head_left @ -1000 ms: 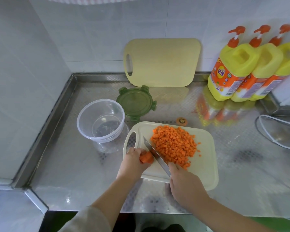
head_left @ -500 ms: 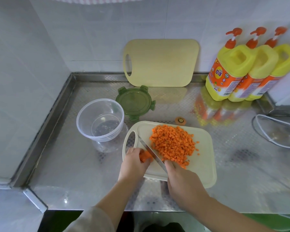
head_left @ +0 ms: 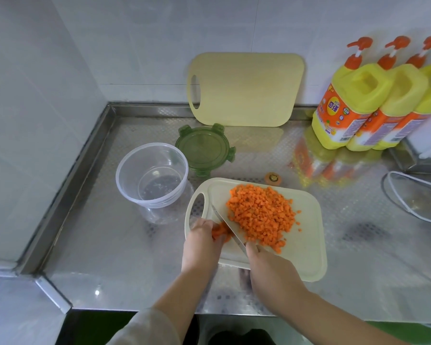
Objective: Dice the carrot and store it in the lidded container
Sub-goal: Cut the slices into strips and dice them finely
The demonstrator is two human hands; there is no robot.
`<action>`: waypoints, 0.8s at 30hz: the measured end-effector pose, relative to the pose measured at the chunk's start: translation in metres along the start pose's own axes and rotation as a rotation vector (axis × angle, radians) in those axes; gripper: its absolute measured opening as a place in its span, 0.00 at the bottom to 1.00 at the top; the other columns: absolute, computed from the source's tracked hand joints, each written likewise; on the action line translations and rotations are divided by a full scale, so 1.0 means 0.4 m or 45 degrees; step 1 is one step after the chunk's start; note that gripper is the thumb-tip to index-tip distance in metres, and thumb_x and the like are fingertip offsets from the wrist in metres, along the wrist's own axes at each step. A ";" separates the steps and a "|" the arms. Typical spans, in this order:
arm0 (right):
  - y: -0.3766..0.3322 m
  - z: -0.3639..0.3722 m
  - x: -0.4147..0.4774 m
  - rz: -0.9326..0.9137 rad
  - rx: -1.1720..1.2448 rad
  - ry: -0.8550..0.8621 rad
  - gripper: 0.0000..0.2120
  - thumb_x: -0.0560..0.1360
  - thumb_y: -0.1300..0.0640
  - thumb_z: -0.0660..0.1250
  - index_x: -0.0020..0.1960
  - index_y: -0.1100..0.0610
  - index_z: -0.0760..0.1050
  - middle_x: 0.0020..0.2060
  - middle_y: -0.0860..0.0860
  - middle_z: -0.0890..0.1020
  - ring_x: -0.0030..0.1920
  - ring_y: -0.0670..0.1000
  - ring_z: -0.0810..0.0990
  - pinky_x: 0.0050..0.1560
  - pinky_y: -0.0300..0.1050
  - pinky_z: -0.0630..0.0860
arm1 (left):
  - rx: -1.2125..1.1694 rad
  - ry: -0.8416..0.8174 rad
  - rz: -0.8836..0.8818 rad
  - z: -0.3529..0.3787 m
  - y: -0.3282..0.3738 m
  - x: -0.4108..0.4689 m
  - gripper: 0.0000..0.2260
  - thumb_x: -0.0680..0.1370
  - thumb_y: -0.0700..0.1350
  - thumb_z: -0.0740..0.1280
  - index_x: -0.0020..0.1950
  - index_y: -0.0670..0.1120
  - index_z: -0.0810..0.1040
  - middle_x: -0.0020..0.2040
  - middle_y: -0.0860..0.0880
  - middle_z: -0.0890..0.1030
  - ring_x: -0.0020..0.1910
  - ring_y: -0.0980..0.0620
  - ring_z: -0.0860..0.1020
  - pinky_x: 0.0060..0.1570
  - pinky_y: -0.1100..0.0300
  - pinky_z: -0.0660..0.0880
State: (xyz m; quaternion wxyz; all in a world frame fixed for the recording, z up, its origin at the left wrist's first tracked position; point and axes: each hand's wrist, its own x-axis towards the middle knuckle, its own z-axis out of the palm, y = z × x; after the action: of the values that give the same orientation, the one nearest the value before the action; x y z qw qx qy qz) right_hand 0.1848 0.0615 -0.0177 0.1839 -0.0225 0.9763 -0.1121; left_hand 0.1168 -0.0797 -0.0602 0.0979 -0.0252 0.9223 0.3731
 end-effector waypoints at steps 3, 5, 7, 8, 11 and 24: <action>-0.003 0.009 0.006 0.000 -0.038 -0.006 0.15 0.76 0.61 0.61 0.62 0.54 0.63 0.46 0.47 0.77 0.37 0.51 0.78 0.27 0.41 0.62 | -0.011 -0.013 -0.014 0.001 -0.001 0.002 0.05 0.76 0.49 0.69 0.46 0.48 0.80 0.48 0.55 0.76 0.42 0.55 0.79 0.46 0.55 0.78; -0.002 0.006 0.008 0.002 -0.013 -0.011 0.14 0.77 0.61 0.60 0.61 0.53 0.63 0.45 0.47 0.77 0.40 0.51 0.79 0.28 0.41 0.61 | -0.001 -0.014 -0.010 -0.001 0.001 0.002 0.05 0.76 0.48 0.69 0.46 0.48 0.79 0.48 0.55 0.76 0.41 0.55 0.78 0.46 0.55 0.78; 0.008 -0.008 0.010 0.025 0.109 -0.023 0.11 0.77 0.62 0.57 0.58 0.53 0.63 0.38 0.46 0.72 0.39 0.50 0.75 0.28 0.39 0.60 | 0.001 -0.012 0.015 -0.003 0.002 -0.001 0.04 0.75 0.47 0.70 0.45 0.47 0.79 0.47 0.56 0.74 0.40 0.56 0.77 0.44 0.58 0.77; 0.014 -0.016 0.013 0.039 0.187 -0.027 0.08 0.78 0.61 0.56 0.56 0.53 0.63 0.35 0.45 0.69 0.38 0.49 0.72 0.28 0.38 0.60 | -0.010 -0.006 0.031 -0.004 0.005 -0.004 0.04 0.75 0.47 0.70 0.45 0.47 0.78 0.46 0.56 0.74 0.40 0.57 0.76 0.44 0.59 0.76; 0.030 -0.035 0.014 0.041 0.324 0.030 0.05 0.80 0.58 0.53 0.55 0.53 0.65 0.33 0.43 0.66 0.33 0.45 0.68 0.30 0.36 0.61 | -0.070 0.005 0.040 -0.009 0.012 -0.011 0.04 0.74 0.46 0.71 0.46 0.49 0.78 0.46 0.58 0.74 0.39 0.60 0.76 0.45 0.60 0.76; -0.004 -0.054 -0.040 -0.030 0.088 0.063 0.16 0.79 0.58 0.57 0.66 0.54 0.61 0.52 0.47 0.75 0.47 0.52 0.79 0.34 0.45 0.64 | -0.009 0.011 0.033 -0.013 0.018 -0.027 0.06 0.76 0.49 0.68 0.45 0.48 0.75 0.45 0.54 0.73 0.40 0.52 0.75 0.43 0.53 0.76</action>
State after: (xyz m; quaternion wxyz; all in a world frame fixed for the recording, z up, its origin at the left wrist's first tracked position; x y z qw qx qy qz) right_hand 0.1918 0.0660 0.0079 0.1591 -0.0250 0.9757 -0.1485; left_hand 0.1256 -0.0784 -0.0497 0.0891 -0.0151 0.9216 0.3774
